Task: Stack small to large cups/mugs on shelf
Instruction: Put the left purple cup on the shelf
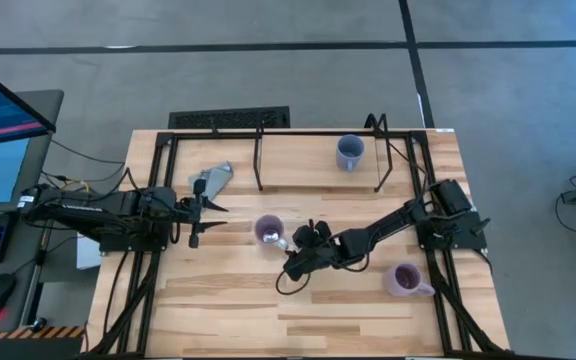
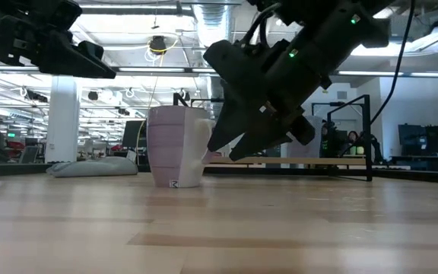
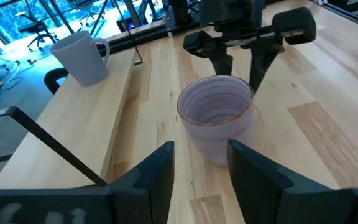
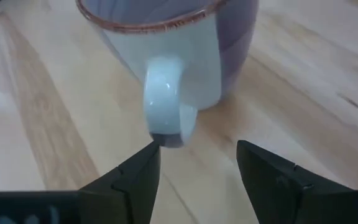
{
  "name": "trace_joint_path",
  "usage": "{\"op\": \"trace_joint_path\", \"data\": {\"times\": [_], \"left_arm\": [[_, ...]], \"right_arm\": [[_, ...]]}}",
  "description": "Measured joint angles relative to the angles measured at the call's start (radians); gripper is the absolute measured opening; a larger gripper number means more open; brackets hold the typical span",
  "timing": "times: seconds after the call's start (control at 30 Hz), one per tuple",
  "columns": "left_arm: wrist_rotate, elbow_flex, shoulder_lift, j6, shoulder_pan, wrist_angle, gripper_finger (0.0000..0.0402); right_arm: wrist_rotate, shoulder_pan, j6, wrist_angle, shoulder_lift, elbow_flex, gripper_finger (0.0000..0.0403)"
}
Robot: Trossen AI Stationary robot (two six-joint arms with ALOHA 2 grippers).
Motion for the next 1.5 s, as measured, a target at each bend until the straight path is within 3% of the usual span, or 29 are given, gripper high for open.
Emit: {"op": "trace_joint_path", "data": {"times": [0.33, 0.83, 0.97, 1.3, 1.5], "left_arm": [[0.0, 0.0, 0.0, -0.001, 0.0, 0.0, 0.0139], [0.0, 0.0, 0.0, -0.002, 0.0, -0.003, 0.0139], [0.0, 0.0, 0.0, -0.002, 0.0, -0.013, 0.0139], [0.0, 0.0, 0.0, -0.005, 0.0, -0.02, 0.0139], [0.0, 0.0, 0.0, -0.005, 0.0, -0.02, 0.0139]], "right_arm": [[0.001, -0.017, -0.148, 0.134, 0.0, 0.0, 0.0232], [0.005, -0.039, -0.157, 0.127, 0.0, 0.0, 0.0228], [0.004, -0.039, -0.157, 0.127, 0.0, 0.0, 0.0197], [0.0, -0.039, -0.182, 0.127, 0.0, 0.0, 0.0066], [-0.001, -0.039, -0.183, 0.127, 0.0, 0.0, 0.0064]]}}
